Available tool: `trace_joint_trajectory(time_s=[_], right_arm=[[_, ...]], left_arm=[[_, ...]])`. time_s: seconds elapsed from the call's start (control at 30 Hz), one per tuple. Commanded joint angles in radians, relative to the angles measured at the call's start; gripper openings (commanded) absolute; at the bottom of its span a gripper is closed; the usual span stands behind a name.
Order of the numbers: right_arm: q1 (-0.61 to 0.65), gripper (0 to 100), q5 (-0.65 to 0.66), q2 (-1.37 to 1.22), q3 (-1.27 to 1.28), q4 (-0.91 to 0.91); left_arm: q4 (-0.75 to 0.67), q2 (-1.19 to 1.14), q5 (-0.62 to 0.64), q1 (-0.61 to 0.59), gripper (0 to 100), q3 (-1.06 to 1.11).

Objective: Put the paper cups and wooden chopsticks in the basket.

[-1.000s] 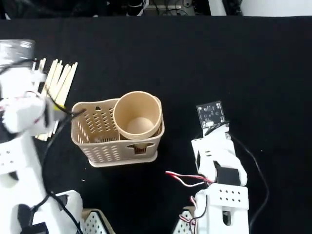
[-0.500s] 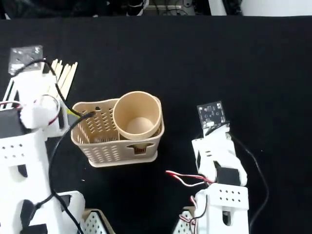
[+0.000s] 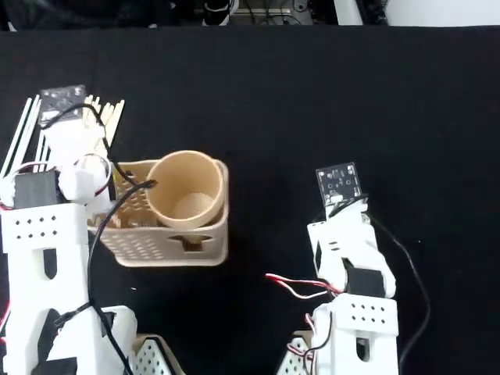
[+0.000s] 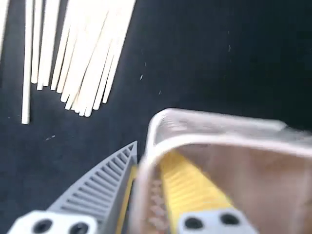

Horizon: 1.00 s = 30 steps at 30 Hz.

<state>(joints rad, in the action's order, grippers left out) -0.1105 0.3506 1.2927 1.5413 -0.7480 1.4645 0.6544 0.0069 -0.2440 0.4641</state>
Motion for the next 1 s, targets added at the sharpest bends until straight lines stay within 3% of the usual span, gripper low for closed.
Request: trace_joint_trajectory(time_s=[0.0,0.2,0.33,0.47,0.6,0.8,0.97], right_arm=[[-0.011,1.6,0.008,0.012,-0.004,0.017],[-0.011,1.6,0.008,0.012,-0.004,0.017],[-0.012,1.6,0.008,0.012,-0.004,0.017],[-0.012,1.6,0.008,0.012,-0.004,0.017],[-0.012,1.6,0.008,0.012,-0.004,0.017],[-0.012,1.6,0.008,0.012,-0.004,0.017],[-0.009,1.7,0.008,0.012,-0.002,0.018]], left_arm=[[-0.089,0.002,0.157,0.039,3,-0.016],[-0.181,0.002,0.305,0.194,3,-0.018],[-0.270,-0.003,0.371,0.231,3,-0.007],[-0.325,-0.055,0.382,0.214,3,-0.015],[-0.353,-0.158,0.313,0.208,3,-0.019],[-0.244,-0.287,0.235,0.174,25,-0.136],[-0.058,-0.292,0.190,0.159,27,-0.401]])
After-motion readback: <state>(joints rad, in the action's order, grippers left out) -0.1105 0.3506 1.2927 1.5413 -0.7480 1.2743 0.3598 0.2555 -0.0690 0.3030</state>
